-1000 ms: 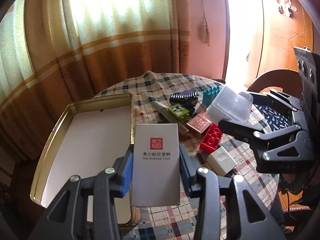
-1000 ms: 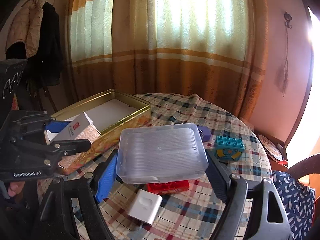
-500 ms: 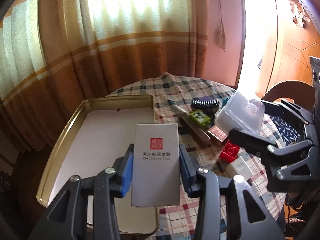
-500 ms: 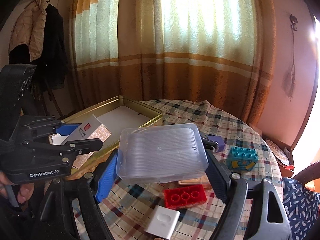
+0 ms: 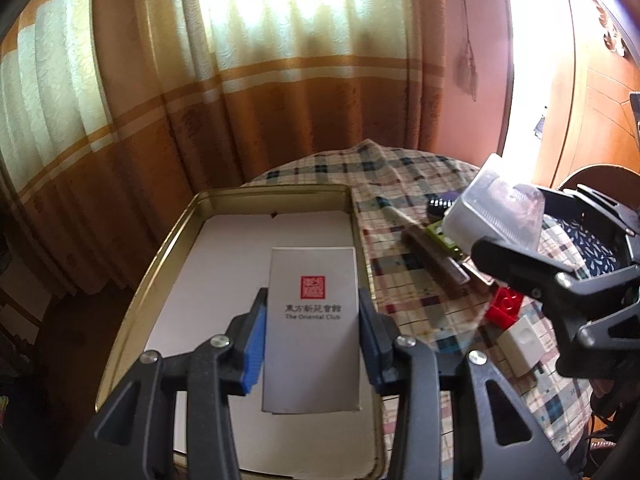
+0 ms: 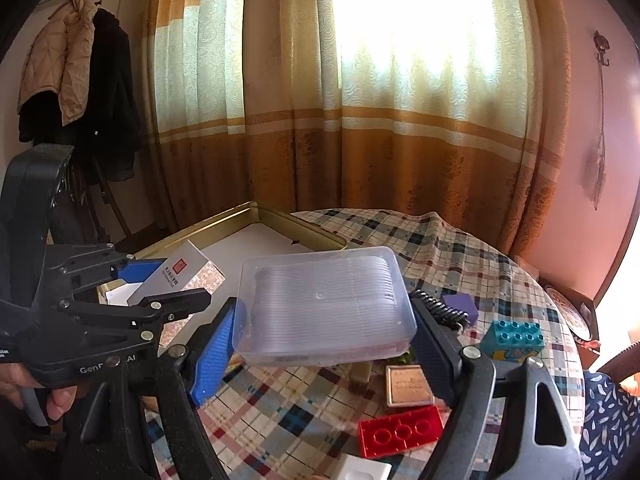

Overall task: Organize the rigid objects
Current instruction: 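Carry the box and container into the gold tin tray while both grippers release them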

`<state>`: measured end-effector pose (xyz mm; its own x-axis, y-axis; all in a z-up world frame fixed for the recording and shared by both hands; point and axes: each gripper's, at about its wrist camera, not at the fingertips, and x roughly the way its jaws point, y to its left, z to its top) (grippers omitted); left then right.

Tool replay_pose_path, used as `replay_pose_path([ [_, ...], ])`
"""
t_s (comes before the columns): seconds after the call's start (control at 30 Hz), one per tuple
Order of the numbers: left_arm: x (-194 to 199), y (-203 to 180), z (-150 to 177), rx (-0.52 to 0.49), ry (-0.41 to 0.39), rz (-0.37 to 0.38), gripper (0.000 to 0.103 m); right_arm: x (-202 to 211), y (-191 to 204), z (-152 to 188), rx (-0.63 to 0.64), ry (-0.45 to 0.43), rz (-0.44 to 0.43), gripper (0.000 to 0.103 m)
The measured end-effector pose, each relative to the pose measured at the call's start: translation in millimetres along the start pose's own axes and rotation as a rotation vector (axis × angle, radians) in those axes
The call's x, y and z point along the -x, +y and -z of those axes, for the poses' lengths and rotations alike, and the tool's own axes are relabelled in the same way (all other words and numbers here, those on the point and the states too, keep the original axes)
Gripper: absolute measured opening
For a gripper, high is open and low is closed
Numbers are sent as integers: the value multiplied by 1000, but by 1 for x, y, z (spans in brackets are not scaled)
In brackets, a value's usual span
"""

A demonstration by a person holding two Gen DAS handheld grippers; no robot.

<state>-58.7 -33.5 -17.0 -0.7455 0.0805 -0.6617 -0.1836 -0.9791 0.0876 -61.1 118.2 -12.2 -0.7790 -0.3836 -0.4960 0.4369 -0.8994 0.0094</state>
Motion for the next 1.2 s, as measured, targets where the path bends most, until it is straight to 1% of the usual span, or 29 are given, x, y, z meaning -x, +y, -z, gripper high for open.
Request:
replay_pose_path([
  [0.17, -7, 9, 1, 25, 17, -2, 40, -9, 5, -5, 8, 5, -6, 82],
  [0.67, -25, 33, 5, 51, 58, -25, 40, -36, 19, -20, 34, 37, -25, 82],
  [0.83, -39, 48, 2, 69, 100, -41, 40, -61, 22, -27, 37, 72, -28, 82],
  [1.07, -60, 78, -9, 87, 168, -127, 40, -100, 33, -37, 50, 129, -41, 82],
  [1.2, -68, 91, -13, 109, 196, -127, 40, -119, 43, -38, 71, 162, -66, 82],
])
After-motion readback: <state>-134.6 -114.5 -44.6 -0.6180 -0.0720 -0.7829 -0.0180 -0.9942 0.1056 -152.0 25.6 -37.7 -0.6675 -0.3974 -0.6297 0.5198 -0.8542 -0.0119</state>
